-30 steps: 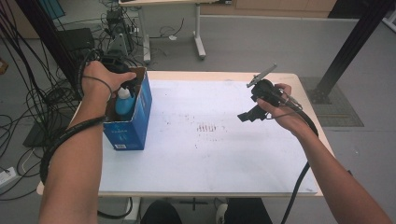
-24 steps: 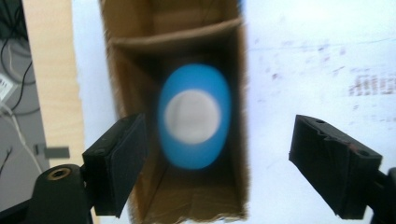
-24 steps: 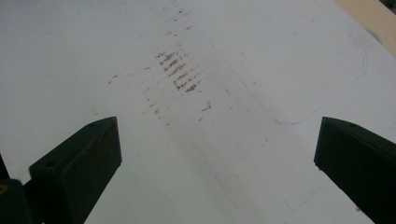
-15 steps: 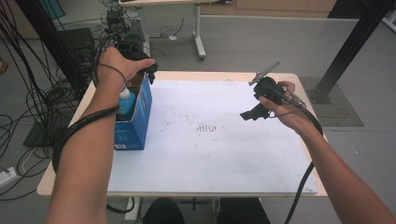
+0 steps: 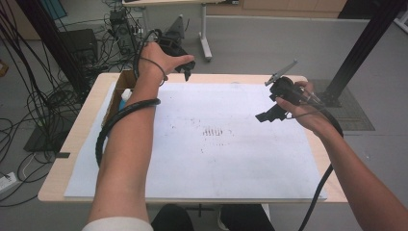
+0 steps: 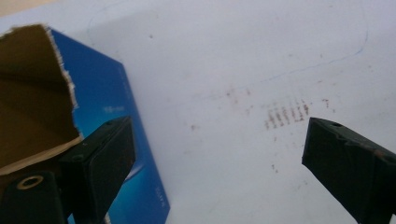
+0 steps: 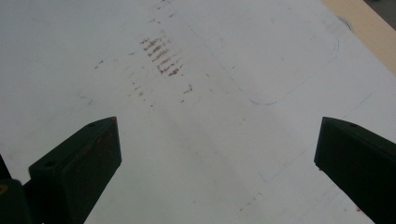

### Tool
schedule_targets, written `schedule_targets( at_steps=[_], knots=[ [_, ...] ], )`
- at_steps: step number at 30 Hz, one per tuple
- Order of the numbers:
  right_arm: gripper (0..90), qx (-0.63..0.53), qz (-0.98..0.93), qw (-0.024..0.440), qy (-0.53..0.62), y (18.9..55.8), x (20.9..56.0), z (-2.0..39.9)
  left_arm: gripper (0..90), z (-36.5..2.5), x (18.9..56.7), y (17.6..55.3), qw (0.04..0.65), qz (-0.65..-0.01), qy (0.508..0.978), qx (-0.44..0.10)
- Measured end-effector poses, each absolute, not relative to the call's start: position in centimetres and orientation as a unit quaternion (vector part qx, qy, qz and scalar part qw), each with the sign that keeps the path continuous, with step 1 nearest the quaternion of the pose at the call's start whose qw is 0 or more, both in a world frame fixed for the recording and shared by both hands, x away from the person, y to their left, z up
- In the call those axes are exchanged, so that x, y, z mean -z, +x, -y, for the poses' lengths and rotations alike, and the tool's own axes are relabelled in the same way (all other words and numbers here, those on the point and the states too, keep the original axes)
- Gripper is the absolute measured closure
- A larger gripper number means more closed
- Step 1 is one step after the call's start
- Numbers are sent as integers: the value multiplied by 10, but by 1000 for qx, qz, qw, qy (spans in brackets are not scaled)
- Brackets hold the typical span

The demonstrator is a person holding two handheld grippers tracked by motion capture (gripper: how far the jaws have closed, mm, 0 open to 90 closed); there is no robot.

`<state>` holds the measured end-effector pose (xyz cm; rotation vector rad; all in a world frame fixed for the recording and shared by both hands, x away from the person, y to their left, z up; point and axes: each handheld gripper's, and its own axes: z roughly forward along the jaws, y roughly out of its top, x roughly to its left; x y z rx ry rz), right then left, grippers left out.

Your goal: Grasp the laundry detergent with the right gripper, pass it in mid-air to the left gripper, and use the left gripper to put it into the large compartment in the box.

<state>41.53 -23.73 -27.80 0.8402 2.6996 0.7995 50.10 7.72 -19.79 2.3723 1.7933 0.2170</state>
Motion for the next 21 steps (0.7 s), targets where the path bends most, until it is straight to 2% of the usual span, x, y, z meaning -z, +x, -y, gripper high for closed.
schedule_targets(
  at_steps=[8, 21],
  knots=[
    [6, -266, -918, 99, 277, 416, 277, 239, 102, -49, 201, 512, 80, -579, 807, -77],
    [6, -259, -923, 94, 269, 416, 279, 239, 108, -33, 205, 521, 77, -570, 815, -73]
  ],
)
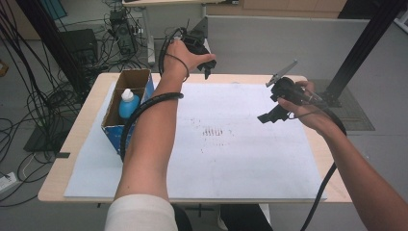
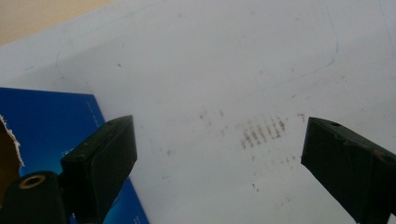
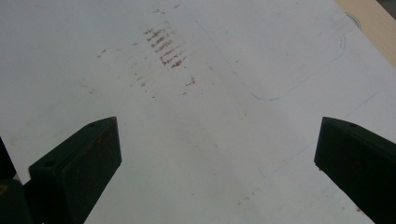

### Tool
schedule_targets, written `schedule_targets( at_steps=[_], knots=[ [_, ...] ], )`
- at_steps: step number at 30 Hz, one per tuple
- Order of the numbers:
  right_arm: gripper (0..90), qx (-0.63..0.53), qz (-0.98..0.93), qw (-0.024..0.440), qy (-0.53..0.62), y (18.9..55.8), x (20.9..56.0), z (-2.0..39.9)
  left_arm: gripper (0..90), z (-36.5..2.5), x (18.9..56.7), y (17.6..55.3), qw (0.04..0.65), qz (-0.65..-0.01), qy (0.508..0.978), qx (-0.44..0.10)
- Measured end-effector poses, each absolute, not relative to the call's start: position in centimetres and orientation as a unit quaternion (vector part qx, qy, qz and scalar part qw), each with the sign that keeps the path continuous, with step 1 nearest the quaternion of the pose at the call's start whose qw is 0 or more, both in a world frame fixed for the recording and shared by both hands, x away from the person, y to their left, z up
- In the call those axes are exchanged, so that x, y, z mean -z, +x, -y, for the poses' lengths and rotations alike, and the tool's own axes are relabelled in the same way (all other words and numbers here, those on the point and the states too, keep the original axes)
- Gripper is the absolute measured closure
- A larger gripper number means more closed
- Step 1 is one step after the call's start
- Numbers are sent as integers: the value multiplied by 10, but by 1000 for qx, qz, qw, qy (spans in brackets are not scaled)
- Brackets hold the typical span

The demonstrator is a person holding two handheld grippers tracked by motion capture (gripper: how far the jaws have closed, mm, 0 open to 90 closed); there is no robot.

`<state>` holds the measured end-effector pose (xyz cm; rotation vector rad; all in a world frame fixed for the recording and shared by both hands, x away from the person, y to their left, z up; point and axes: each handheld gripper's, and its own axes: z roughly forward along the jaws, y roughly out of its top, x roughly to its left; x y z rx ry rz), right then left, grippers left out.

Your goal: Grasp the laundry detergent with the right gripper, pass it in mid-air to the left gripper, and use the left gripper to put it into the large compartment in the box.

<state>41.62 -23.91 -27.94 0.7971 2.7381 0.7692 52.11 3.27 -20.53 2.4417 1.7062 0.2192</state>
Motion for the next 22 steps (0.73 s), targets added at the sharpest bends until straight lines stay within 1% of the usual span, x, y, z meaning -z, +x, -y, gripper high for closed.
schedule_targets(
  at_steps=[22],
  knots=[
    [6, -265, -921, 99, 269, 412, 276, 240, 108, -33, 196, 515, 87, -570, 814, -75]
  ],
)
